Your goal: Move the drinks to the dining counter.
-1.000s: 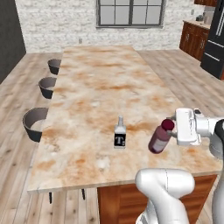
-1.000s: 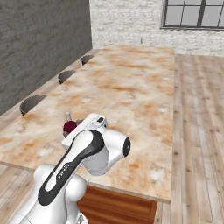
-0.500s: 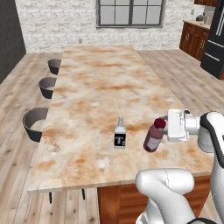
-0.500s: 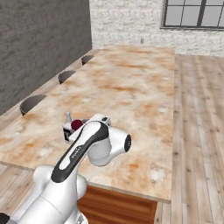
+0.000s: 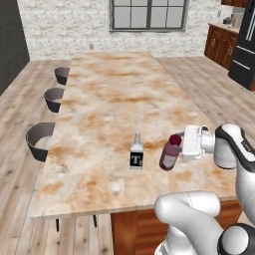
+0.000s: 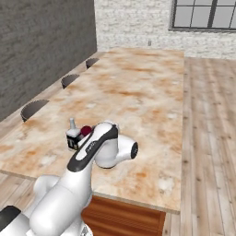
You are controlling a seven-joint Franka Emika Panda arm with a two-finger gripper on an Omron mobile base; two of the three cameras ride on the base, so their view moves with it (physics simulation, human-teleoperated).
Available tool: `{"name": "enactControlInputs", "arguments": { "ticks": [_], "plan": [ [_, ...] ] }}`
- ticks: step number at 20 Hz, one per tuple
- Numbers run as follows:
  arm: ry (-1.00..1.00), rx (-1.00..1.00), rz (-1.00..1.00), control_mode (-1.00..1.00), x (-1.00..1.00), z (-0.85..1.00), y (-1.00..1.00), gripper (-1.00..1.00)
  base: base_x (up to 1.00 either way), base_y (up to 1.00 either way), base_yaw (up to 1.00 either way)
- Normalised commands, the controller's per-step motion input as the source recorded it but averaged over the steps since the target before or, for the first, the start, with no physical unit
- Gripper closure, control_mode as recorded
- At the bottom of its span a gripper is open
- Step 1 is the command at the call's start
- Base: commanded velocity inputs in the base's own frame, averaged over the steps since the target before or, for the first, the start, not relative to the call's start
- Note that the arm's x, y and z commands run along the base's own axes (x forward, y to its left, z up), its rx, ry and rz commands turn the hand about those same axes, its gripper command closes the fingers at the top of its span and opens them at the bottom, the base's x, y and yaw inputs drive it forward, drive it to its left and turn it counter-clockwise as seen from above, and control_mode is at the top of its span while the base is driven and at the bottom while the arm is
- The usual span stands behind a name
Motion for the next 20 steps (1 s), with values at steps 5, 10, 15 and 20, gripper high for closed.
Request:
{"name": "enactControlInputs", "arguments": {
  "ticks": [5, 10, 15, 20],
  "plan": [
    [0.00, 0.00, 0.00, -1.00, 0.32, -0.19, 0.00, 1.00, 0.00, 0.00, 0.00],
    [0.00, 0.00, 0.00, -1.00, 0.23, -0.20, 0.00, 1.00, 0.00, 0.00, 0.00],
    [0.00, 0.00, 0.00, -1.00, 0.16, -0.21, 0.00, 1.00, 0.00, 0.00, 0.00],
    [0.00, 0.00, 0.00, -1.00, 0.14, -0.20, 0.00, 1.00, 0.00, 0.00, 0.00]
  ]
}}
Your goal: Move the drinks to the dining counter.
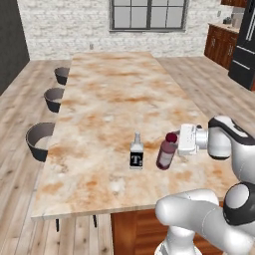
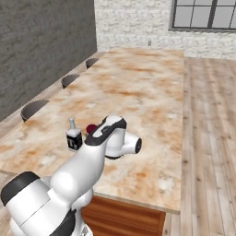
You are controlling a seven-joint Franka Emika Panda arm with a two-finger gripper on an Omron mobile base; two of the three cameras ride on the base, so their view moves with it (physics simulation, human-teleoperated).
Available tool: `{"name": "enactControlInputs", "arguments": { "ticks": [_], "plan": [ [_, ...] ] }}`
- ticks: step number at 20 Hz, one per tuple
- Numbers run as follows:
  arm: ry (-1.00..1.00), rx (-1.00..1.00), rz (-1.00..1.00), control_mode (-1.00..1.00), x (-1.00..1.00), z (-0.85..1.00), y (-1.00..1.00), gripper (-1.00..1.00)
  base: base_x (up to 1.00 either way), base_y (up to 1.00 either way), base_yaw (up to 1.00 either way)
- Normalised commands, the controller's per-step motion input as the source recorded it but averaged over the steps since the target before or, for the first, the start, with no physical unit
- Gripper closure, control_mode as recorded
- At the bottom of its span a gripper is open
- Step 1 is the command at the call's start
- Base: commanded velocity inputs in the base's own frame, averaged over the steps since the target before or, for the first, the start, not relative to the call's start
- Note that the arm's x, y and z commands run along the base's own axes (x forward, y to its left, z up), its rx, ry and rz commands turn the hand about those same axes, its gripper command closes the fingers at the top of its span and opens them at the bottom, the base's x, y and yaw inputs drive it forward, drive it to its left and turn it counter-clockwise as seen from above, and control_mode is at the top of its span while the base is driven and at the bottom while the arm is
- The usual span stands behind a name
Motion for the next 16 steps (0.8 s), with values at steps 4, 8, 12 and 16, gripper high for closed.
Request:
{"name": "enactControlInputs", "arguments": {
  "ticks": [4, 8, 12, 16],
  "plan": [
    [0.00, 0.00, 0.00, -1.00, 0.03, -0.17, 0.00, -1.00, 0.00, 0.00, 0.00],
    [0.00, 0.00, 0.00, -1.00, 0.00, -0.13, 0.00, -1.00, 0.00, 0.00, 0.00],
    [-0.01, 0.00, 0.00, -1.00, 0.00, -0.11, 0.07, -1.00, 0.00, 0.00, 0.00],
    [-0.01, 0.00, 0.00, -1.00, 0.00, -0.03, 0.25, -1.00, 0.00, 0.00, 0.00]
  ]
}}
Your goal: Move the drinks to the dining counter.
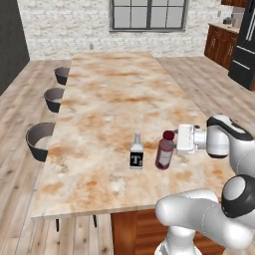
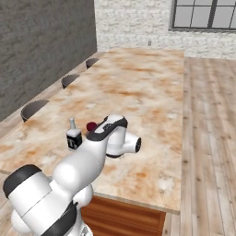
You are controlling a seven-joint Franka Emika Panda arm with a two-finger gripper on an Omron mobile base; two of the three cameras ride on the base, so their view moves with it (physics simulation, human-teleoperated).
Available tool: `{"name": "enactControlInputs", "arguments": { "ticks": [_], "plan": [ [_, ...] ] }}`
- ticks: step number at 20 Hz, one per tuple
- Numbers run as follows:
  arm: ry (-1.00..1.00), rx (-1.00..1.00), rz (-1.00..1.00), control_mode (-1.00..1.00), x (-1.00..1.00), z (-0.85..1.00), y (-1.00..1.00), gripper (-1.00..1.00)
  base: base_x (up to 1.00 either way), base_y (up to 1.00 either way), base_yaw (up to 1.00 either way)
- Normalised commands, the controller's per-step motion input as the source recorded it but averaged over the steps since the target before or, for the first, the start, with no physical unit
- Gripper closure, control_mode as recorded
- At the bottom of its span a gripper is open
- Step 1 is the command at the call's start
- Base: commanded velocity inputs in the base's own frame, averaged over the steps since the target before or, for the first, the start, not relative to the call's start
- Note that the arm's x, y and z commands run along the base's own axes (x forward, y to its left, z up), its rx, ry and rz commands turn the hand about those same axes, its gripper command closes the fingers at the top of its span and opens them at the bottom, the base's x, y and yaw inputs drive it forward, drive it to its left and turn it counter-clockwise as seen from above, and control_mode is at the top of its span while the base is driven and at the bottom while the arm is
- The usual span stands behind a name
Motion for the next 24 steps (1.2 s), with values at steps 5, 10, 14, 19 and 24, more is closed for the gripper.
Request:
{"name": "enactControlInputs", "arguments": {
  "ticks": [5, 10, 14, 19, 24],
  "plan": [
    [0.00, 0.00, -0.01, -1.00, -0.04, 0.00, 0.13, -1.00, 0.00, 0.00, 0.00],
    [0.00, 0.00, -0.03, -1.00, -0.07, 0.03, 0.00, -1.00, 0.00, 0.00, 0.00],
    [0.00, 0.00, -0.05, -1.00, 0.00, 0.15, 0.00, -1.00, 0.00, 0.00, 0.00],
    [0.00, 0.00, -0.04, -1.00, 0.00, 0.33, 0.00, -1.00, 0.00, 0.00, 0.00],
    [0.00, 0.00, -0.01, -1.00, -0.05, 0.40, 0.00, -1.00, 0.00, 0.00, 0.00]
  ]
}}
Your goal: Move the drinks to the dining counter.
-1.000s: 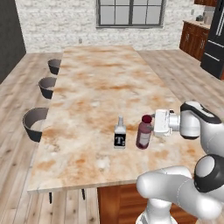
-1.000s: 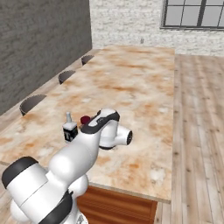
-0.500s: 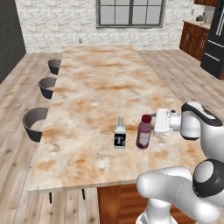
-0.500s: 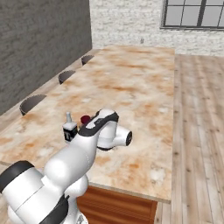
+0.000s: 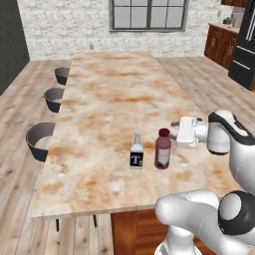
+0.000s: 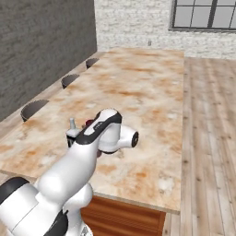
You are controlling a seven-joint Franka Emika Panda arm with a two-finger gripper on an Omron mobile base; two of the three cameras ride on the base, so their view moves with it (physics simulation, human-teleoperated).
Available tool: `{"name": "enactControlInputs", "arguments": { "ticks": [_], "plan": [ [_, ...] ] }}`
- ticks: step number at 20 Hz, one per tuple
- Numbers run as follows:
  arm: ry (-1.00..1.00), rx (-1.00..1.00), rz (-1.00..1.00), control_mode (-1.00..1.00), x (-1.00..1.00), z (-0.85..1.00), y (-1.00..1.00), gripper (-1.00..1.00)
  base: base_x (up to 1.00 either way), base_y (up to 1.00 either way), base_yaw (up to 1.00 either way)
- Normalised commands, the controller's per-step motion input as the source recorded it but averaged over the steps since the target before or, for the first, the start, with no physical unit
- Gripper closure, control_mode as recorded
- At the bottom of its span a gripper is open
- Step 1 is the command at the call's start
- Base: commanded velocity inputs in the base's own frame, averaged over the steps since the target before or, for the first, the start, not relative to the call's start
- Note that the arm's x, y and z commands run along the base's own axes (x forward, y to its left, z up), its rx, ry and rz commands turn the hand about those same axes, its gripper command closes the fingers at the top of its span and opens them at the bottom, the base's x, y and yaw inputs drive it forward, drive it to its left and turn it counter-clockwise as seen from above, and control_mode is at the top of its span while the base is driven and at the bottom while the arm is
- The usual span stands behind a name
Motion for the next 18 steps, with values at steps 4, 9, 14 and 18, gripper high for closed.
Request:
{"name": "enactControlInputs", "arguments": {
  "ticks": [4, 9, 14, 18],
  "plan": [
    [-0.03, 0.00, 0.00, -1.00, -0.21, 0.33, 0.00, -1.00, 0.00, 0.00, 0.00],
    [-0.10, -0.01, 0.00, -1.00, -0.56, 0.25, 0.00, -1.00, 0.00, 0.00, 0.00],
    [-0.37, -0.03, 0.01, -1.00, -0.98, 0.06, 0.07, -1.00, 0.00, 0.00, 0.00],
    [-0.39, -0.07, 0.06, -1.00, -0.98, 0.11, 0.16, -1.00, 0.00, 0.00, 0.00]
  ]
}}
